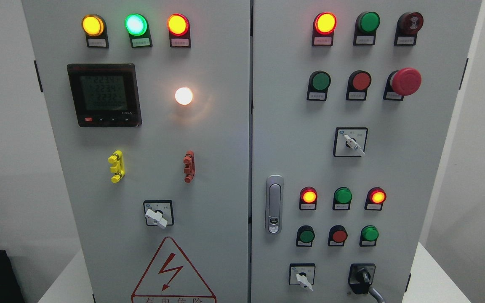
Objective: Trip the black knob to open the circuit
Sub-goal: 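Reach the right hand up to the black rotary knob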
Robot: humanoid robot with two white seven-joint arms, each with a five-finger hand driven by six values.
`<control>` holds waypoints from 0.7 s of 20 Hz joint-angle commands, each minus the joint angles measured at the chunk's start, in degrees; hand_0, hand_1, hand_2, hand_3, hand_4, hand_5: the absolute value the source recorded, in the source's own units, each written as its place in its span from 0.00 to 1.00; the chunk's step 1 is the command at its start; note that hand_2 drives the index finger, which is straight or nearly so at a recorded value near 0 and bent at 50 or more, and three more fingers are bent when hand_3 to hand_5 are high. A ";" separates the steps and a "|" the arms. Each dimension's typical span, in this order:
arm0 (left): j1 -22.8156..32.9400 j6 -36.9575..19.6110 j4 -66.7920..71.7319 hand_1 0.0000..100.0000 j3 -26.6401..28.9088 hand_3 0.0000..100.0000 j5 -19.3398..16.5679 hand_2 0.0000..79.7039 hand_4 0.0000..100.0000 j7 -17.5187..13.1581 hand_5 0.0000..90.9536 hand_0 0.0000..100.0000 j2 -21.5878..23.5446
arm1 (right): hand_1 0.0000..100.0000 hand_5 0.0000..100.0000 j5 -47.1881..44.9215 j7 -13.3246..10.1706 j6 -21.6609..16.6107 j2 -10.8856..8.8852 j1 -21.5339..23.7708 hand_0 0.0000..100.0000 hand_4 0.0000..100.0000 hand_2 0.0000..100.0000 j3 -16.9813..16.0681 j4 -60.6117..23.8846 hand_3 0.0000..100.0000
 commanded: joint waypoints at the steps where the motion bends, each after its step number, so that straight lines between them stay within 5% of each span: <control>1: 0.00 0.06 0.00 0.39 0.00 0.00 -1.32 0.00 0.00 0.00 0.00 0.12 0.00 | 0.00 0.96 -0.06 -0.01 0.03 0.79 -0.62 0.00 0.99 0.00 -1.01 1.59 1.00; 14: 0.00 0.06 0.00 0.39 0.00 0.00 -1.32 0.00 0.00 0.00 0.00 0.12 0.00 | 0.00 0.96 -0.76 0.07 0.03 1.05 -0.80 0.00 0.98 0.00 -0.57 1.51 1.00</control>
